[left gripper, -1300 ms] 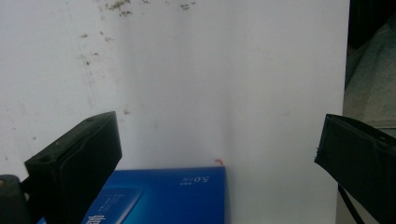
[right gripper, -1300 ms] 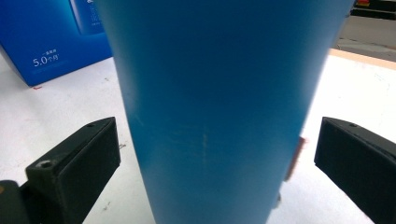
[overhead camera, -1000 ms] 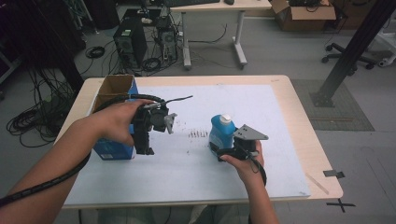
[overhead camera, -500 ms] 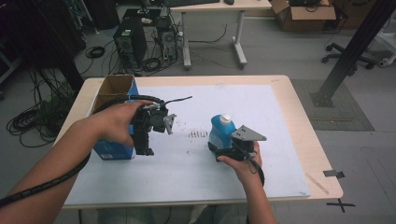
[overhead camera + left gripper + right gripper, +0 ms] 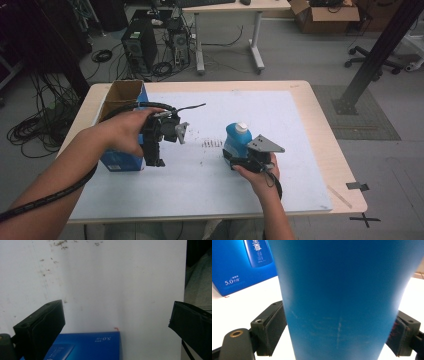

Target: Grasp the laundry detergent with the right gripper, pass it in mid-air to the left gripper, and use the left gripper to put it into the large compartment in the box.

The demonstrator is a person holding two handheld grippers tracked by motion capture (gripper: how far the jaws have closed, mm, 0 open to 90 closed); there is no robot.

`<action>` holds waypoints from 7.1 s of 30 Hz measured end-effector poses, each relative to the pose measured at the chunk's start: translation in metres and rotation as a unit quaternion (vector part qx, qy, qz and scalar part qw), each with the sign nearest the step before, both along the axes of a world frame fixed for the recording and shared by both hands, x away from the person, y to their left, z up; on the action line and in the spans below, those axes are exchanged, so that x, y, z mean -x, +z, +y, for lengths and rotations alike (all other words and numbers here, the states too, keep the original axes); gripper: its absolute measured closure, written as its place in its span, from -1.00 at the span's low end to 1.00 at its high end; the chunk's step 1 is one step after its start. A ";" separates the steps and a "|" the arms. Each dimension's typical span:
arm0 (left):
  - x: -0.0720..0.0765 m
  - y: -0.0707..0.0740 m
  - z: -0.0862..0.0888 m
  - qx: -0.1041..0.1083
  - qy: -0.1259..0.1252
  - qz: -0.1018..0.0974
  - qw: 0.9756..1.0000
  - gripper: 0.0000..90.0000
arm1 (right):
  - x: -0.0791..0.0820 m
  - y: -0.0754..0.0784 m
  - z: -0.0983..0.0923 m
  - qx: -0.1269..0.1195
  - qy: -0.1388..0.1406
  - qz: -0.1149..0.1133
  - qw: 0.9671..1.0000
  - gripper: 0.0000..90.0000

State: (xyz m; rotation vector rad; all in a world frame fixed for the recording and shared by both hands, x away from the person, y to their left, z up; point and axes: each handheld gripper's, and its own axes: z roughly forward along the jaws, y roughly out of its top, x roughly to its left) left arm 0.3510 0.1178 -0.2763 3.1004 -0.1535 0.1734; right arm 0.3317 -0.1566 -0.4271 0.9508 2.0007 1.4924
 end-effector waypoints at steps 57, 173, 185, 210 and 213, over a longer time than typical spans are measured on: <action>0.003 0.002 -0.005 0.002 0.000 -0.004 1.000 -0.99 | 0.004 0.020 -0.006 0.000 0.007 -0.039 0.999 0.03; 0.025 0.030 -0.057 0.018 -0.030 0.028 0.999 -1.00 | 0.005 0.037 0.084 0.015 0.415 -0.042 0.909 0.03; 0.029 0.028 -0.065 0.013 -0.036 0.023 0.999 -1.00 | 0.004 0.038 0.089 0.018 0.415 -0.043 0.908 0.02; 0.033 0.027 -0.071 0.008 -0.039 -0.005 0.999 -0.87 | 0.004 0.041 0.090 0.015 0.411 -0.037 0.911 0.02; 0.033 0.027 -0.071 0.006 -0.040 -0.009 0.999 -0.82 | 0.005 0.043 0.090 0.014 0.411 -0.036 0.911 0.02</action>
